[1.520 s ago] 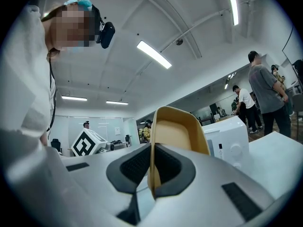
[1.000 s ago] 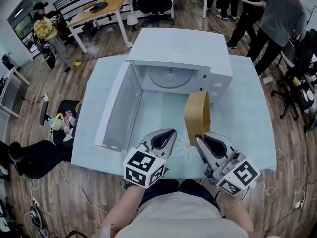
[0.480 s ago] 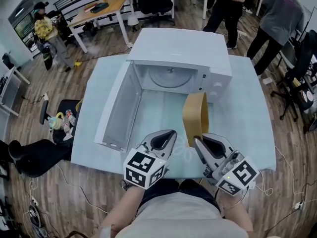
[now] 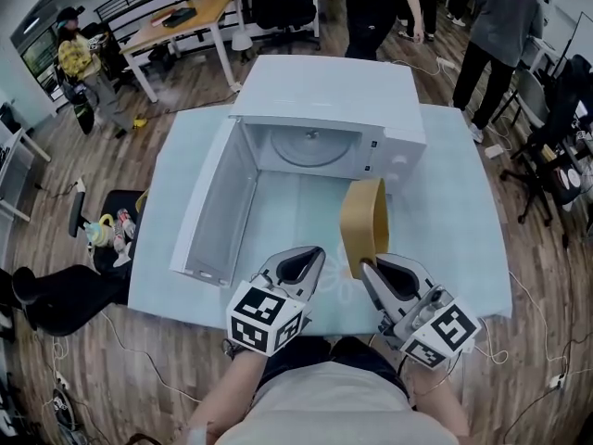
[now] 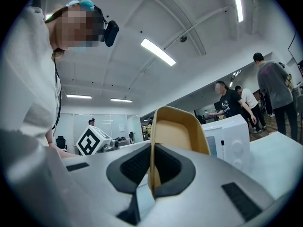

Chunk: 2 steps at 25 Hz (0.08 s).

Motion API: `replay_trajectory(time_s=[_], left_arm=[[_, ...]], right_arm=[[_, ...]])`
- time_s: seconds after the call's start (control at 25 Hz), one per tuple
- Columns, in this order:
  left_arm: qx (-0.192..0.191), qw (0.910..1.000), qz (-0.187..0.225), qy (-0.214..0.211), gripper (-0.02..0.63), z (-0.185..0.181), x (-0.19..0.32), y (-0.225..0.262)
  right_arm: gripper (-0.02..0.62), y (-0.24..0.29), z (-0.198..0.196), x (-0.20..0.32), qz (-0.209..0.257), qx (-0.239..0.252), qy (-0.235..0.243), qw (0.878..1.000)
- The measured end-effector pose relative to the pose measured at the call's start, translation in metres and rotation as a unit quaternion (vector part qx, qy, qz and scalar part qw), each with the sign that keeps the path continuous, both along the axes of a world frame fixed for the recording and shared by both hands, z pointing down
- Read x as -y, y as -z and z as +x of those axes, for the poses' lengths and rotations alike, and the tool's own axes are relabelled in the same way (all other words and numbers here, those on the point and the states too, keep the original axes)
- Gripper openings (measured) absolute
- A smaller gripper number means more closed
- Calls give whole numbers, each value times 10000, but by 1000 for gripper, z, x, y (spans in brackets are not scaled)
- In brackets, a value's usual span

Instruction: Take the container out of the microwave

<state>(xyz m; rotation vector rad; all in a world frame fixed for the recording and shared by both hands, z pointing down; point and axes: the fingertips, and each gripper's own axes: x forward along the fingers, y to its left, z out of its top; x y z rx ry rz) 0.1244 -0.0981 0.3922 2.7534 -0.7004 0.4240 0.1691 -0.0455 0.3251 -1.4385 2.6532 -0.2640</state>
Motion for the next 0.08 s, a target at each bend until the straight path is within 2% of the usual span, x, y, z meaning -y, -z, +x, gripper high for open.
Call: replay_trajectory(time_s=[0.08], left_arm=[[-22,10000,-7,17,11,1,1,0]], right_arm=[[29,-2,3,0,-30,-16,-30,10000]])
